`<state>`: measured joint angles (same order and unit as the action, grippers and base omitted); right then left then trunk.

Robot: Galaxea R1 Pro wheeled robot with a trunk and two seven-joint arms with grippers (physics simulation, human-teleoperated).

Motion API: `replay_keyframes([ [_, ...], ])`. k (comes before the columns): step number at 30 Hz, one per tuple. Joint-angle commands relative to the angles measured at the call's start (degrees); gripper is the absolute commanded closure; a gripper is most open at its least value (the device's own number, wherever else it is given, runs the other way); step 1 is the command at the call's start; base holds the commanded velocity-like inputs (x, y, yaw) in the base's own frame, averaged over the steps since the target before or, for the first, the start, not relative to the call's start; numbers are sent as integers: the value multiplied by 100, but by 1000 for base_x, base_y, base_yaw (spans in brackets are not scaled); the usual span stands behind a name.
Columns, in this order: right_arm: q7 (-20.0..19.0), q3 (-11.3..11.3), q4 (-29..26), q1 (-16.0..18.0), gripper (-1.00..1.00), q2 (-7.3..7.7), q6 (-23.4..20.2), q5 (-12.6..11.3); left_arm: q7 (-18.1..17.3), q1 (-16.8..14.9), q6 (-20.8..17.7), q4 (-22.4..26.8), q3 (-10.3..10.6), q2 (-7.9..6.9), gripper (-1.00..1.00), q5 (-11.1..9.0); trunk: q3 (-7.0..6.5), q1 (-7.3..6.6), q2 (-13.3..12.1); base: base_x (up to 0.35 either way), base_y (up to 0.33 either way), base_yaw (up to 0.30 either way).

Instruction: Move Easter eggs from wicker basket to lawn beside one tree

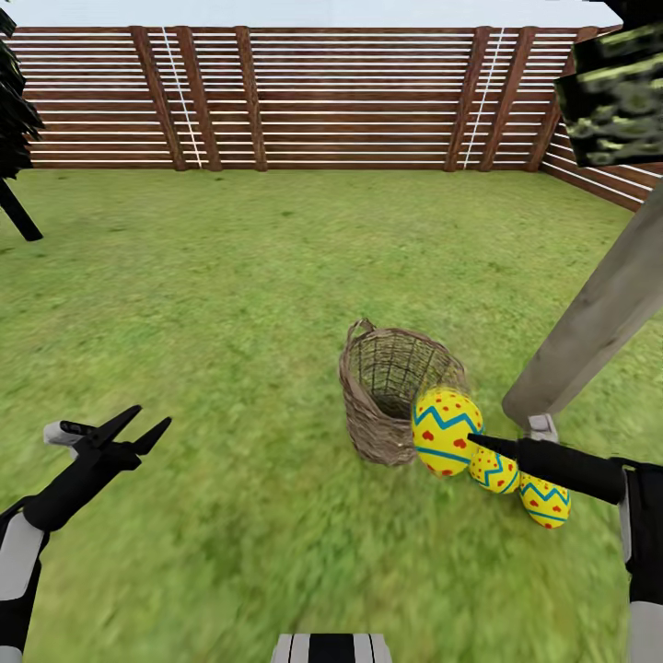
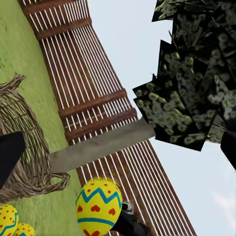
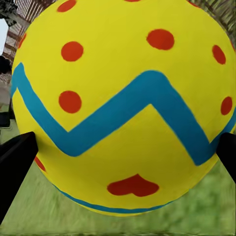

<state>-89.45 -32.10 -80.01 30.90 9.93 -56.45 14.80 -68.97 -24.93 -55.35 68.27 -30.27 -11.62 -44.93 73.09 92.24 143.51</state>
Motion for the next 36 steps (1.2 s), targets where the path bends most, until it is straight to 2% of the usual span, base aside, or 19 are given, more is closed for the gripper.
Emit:
replay_keyframes([
  [1, -55, -13, -5, -60, 100, 2, -55, 58, -8, -3, -37, 0, -3, 1, -100, -17, 4, -1, 2, 0, 0, 0],
  [3, -55, -32, -12, -209, 100, 71, -52, 56, -11, -3, -37, -3, -5, 7, -100, -20, 4, -1, 2, -10, -3, 0],
  [6, -55, -64, -4, -551, 100, 336, -51, -42, -8, -3, -37, 1, -5, 43, -100, -16, 4, -1, 2, -200, -97, 0],
  [11, -55, -166, 41, -910, 100, 629, -42, -134, -3, -3, -29, 7, 17, 62, -100, -6, 4, -1, 2, -287, -190, 0],
  [12, -55, -175, 67, -972, 100, 681, -23, -141, 16, -3, -27, 34, 23, 132, -100, 16, 4, -1, 2, -118, -306, 0],
  [15, -55, -182, 112, -1009, 100, 694, 32, -102, 39, -3, 31, 49, 34, 244, -100, 35, 4, -1, 2, 54, -313, 0],
  [16, 66, -182, 123, -1012, 100, 692, 34, -44, 40, -3, 37, 54, 36, 250, -100, 36, 4, -1, 2, 192, -280, 0],
  [18, 914, -186, 133, -1013, 100, 672, 53, 71, 41, -3, 41, 62, 81, 261, -100, 32, 4, -1, 2, 228, -257, 0],
  [21, 1589, -258, 135, -1012, 100, 664, 127, 100, 45, -3, 101, 46, 440, 270, -100, 35, 4, -1, 2, 248, -231, 0],
  [23, 2252, -609, 135, -1010, 100, 653, 304, 108, 55, -3, 340, 57, 749, 273, -100, 30, 4, -1, 2, 278, -181, 0],
  [25, 2860, -779, 135, -1012, 100, 644, 416, 122, 58, -3, 438, 65, 984, 293, -100, 25, 4, -1, 2, 296, -148, 0],
  [27, 3693, -815, 121, -1013, 100, 639, 443, 147, 62, -3, 463, 64, 1056, 428, -100, 30, 4, -1, 2, 302, -132, 0],
  [28, 4415, -814, 110, -1012, 100, 635, 468, 158, 60, -3, 470, 64, 1073, 484, -100, 32, 4, -1, 2, 187, -74, 0],
  [29, 4847, -810, 121, -1013, 100, 634, 570, 150, 59, -3, 472, 50, 1077, 503, -100, 30, 4, -1, 2, 77, -30, 0],
  [32, 5375, -797, 411, -1014, 100, 633, 836, 147, 59, -3, 473, 51, 1088, 515, -100, 31, 4, -1, 2, 21, -8, 0],
  [36, 5470, -781, 636, -1016, 100, 633, 871, 149, 67, -3, 485, 73, 1352, 561, -100, 37, -12, -1, 2, 86, -96, -133],
])
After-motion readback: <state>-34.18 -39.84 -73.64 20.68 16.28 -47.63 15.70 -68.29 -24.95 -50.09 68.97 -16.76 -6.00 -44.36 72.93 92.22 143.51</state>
